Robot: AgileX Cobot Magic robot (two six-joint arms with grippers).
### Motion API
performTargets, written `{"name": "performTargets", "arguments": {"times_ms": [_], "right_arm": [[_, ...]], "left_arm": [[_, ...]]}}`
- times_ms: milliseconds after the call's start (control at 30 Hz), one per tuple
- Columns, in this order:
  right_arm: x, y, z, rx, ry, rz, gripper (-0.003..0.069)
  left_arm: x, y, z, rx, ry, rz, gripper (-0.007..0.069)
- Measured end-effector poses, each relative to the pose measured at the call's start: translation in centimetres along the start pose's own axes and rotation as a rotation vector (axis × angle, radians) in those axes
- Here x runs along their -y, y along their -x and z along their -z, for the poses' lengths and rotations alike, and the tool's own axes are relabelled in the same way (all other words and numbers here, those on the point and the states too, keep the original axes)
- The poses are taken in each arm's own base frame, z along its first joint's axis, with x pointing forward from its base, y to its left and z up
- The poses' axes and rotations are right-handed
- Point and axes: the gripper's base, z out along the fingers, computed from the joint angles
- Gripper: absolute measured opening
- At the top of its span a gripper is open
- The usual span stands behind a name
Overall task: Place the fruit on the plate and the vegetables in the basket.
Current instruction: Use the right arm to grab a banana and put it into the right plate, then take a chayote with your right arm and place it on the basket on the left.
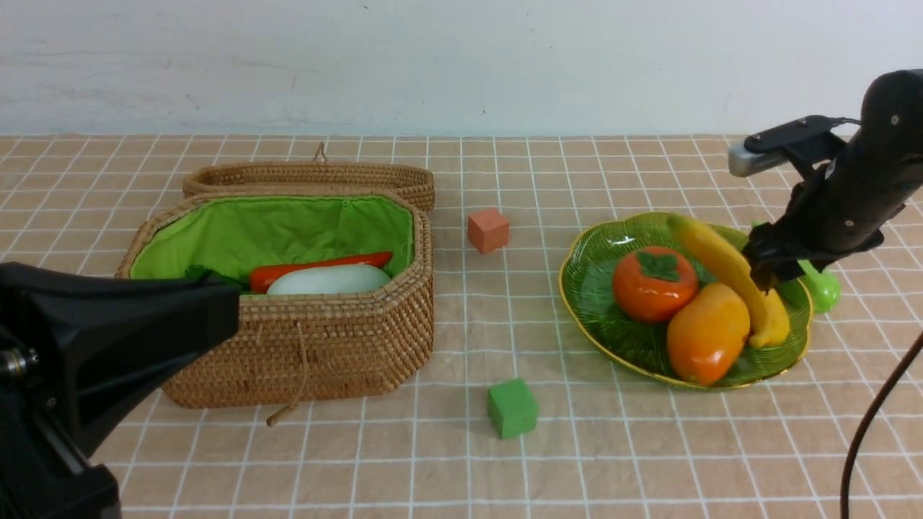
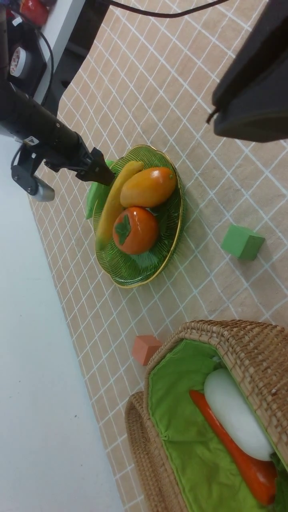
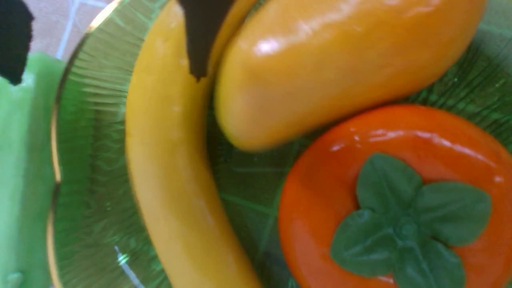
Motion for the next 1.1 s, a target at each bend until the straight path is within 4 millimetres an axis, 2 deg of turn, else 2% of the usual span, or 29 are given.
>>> {"name": "performTargets", "arguments": {"times_ms": [33, 100, 167, 200, 267, 333, 400, 467, 567, 633, 733, 967, 1100], "right_arm": [[0.1, 0.3, 0.9, 0.003, -0.001, -0.003, 0.062], [0.3, 0.6, 1.9, 0.015, -0.016, -0.033, 0.0634], [0.8, 0.9, 2.8, 0.034, -0.035, -0.069, 0.0628], [1.7, 1.2, 3.3, 0.058, -0.059, -0.134, 0.0601], [2.4, 1.3, 3.3, 0.079, -0.074, -0.17, 0.058], [4.2, 1.4, 2.2, 0.102, -0.093, -0.247, 0.0533], [5.1, 1.4, 1.2, 0.105, -0.092, -0.276, 0.0524], [6.5, 1.4, -1.3, 0.089, -0.071, -0.335, 0.0515], [7.6, 1.3, -3.8, 0.075, -0.032, -0.4, 0.0513], [7.9, 1.3, -4.8, 0.07, -0.012, -0.422, 0.0513], [7.9, 1.3, -5.7, 0.071, 0.035, -0.455, 0.0513], [7.9, 1.7, -5.7, 0.105, 0.05, -0.47, 0.0513], [8.1, 1.5, -7.0, 0.101, 0.026, -0.458, 0.0513]], "left_arm": [[0.0, 0.0, 0.0, 0.0, 0.0, -0.001, -0.0006], [0.0, 0.0, 0.0, 0.0, 0.0, -0.001, -0.0003], [0.0, 0.0, 0.0, 0.0, 0.0, -0.001, -0.0002], [0.0, 0.0, 0.0, 0.001, 0.0, -0.001, -0.0002], [0.0, 0.0, 0.0, 0.001, 0.0, -0.001, -0.0002], [0.0, 0.0, 0.0, 0.001, 0.0, -0.001, -0.0002], [0.0, 0.0, 0.0, 0.001, 0.0, -0.001, -0.0002], [0.0, 0.0, 0.0, 0.001, 0.0, -0.001, -0.0001], [0.0, 0.0, 0.0, -0.001, 0.001, -0.001, 0.0001], [0.0, 0.0, 0.0, -0.001, 0.001, -0.001, 0.0001], [0.0, 0.0, 0.0, -0.003, 0.001, -0.001, 0.0002], [0.0, 0.0, 0.0, -0.003, -0.001, 0.006, 0.0004], [0.0, 0.0, 0.0, -0.003, -0.001, 0.006, 0.0004]]}}
